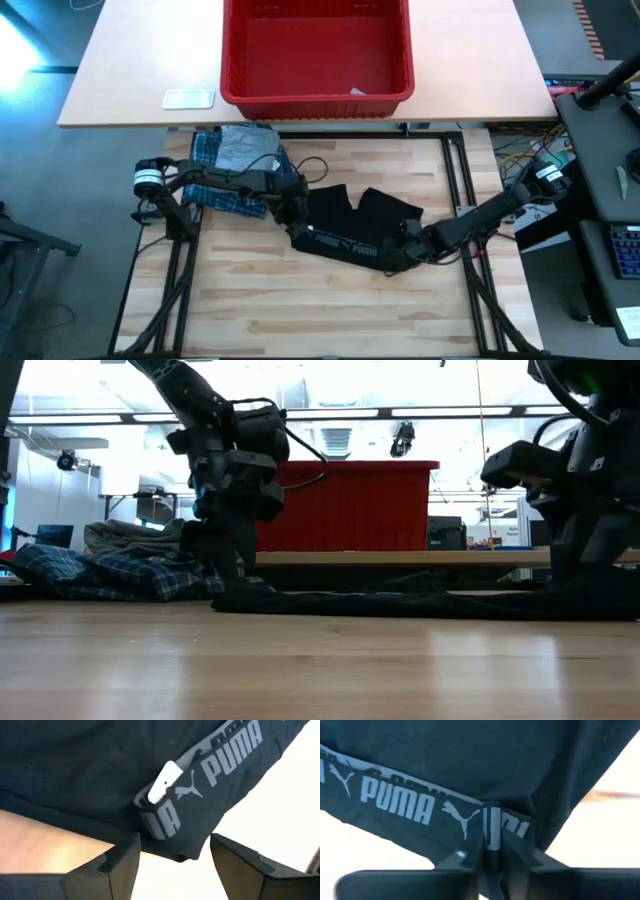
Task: Fold Laundry from Bin
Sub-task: Fold the black underwear
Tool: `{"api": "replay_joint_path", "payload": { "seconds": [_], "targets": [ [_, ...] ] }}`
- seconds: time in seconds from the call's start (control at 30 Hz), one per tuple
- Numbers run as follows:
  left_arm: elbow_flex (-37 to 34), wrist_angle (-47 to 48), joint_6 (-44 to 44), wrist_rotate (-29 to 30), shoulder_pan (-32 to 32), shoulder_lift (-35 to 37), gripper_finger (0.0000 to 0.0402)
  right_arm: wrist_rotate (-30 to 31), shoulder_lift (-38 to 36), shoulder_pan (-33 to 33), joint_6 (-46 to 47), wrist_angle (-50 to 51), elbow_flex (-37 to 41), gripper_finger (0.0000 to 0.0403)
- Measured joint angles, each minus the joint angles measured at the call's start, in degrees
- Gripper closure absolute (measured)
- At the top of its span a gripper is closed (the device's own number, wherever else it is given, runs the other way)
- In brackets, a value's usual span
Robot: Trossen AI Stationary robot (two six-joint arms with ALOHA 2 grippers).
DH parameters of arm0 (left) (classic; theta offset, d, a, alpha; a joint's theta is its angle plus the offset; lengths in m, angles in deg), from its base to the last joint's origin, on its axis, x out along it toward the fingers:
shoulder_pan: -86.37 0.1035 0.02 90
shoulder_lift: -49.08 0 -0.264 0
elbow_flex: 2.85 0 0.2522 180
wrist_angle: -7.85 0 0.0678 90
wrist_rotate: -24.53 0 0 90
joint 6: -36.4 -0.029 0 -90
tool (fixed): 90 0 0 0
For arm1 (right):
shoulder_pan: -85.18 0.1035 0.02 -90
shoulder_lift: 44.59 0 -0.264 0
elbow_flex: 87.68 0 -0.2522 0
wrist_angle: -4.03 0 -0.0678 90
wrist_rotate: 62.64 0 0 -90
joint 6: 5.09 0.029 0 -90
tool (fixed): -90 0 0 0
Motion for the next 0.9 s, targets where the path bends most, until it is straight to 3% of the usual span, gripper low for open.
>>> {"api": "replay_joint_path", "payload": {
  "seconds": [0.07,0.2,0.33,0.47,0.6,0.67,0.77,0.9],
  "targets": [
    [-0.3,-1.5,1.6,0.1,-0.2,-0.3,0.0178,1.0,-0.3,0.0,-1.2,1.6,-0.8,0.0379],
    [-0.4,-3.2,3.4,7.9,-0.2,-1.0,0.0178,1.9,-0.4,-0.2,-2.9,1.9,-1.4,0.0389],
    [-0.4,-6.3,3.4,6.3,-0.2,-1.1,0.0198,3.5,-0.4,-0.2,-5.8,1.9,-2.5,0.0389],
    [-0.4,-7.3,3.6,0.4,-0.8,-1.7,0.0263,6.6,-0.5,-0.2,-10.9,2.5,-4.2,0.039],
    [-0.4,-3.9,5.4,2.2,-1.0,-3.0,0.0346,7.0,-0.6,-0.2,-15.0,3.9,-5.7,0.039],
    [-0.5,-3.2,5.8,2.3,-0.9,-3.0,0.0368,7.0,-0.8,-0.2,-15.6,4.5,-6.0,0.039],
    [-0.4,-3.2,5.7,1.8,-1.1,-2.0,0.0369,7.0,-1.2,-0.2,-15.8,5.4,-6.1,0.039],
    [-0.2,-2.7,5.4,-2.6,-1.3,-1.5,0.0332,7.1,-1.4,-0.2,-17.5,5.4,-6.1,0.039]
  ]
}}
